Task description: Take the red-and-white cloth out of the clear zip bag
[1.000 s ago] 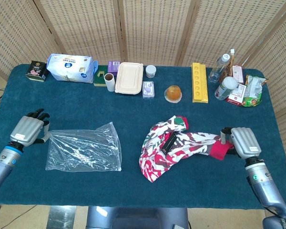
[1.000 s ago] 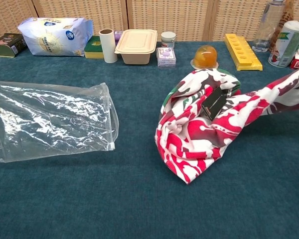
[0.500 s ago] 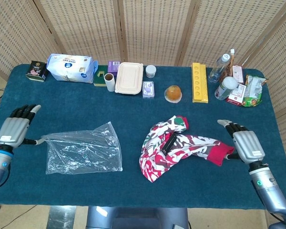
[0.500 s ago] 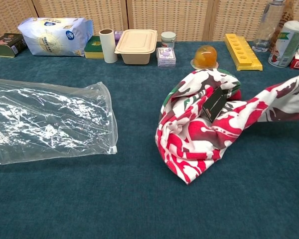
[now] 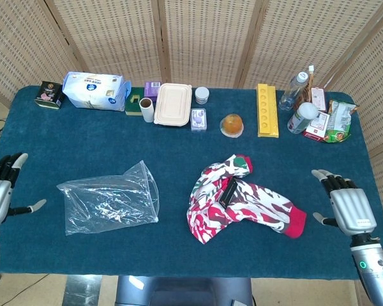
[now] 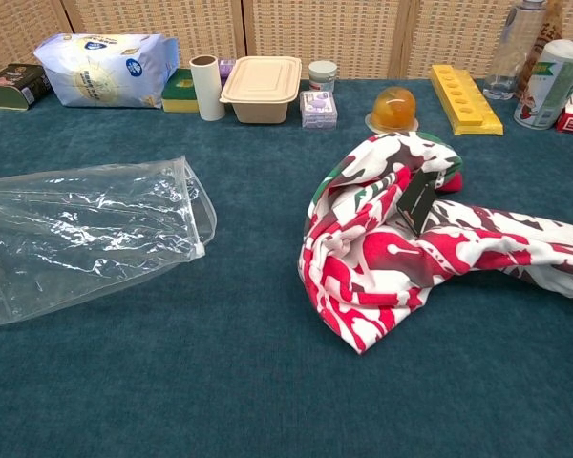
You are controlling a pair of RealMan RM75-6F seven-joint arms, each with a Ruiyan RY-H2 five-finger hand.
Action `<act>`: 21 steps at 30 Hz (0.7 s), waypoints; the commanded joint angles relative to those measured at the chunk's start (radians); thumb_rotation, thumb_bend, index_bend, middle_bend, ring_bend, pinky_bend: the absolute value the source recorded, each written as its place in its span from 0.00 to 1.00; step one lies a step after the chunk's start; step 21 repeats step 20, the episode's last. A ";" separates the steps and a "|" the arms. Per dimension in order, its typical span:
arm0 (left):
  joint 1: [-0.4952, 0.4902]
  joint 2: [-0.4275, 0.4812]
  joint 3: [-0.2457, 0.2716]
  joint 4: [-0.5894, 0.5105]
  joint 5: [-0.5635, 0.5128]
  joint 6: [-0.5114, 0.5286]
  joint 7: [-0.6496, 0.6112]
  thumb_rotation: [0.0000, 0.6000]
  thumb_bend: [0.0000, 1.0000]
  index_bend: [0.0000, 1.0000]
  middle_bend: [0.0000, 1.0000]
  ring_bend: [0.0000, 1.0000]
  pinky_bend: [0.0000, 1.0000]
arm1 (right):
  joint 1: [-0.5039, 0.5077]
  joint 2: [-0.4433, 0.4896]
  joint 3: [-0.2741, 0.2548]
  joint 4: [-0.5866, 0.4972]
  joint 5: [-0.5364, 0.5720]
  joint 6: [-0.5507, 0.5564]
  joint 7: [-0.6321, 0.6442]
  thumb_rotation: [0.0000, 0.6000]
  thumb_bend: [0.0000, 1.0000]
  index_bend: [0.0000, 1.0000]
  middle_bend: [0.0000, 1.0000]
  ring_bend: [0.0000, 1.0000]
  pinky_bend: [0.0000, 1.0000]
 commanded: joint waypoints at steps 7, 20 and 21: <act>0.120 -0.002 0.082 -0.101 0.089 0.103 0.048 0.95 0.07 0.11 0.07 0.00 0.11 | -0.120 -0.042 -0.030 0.035 -0.035 0.172 -0.092 1.00 0.17 0.26 0.30 0.30 0.29; 0.178 -0.018 0.096 -0.148 0.161 0.135 0.098 0.94 0.07 0.15 0.07 0.00 0.11 | -0.200 -0.073 -0.055 0.099 -0.091 0.243 -0.001 1.00 0.17 0.34 0.33 0.32 0.29; 0.178 -0.018 0.096 -0.148 0.161 0.135 0.098 0.94 0.07 0.15 0.07 0.00 0.11 | -0.200 -0.073 -0.055 0.099 -0.091 0.243 -0.001 1.00 0.17 0.34 0.33 0.32 0.29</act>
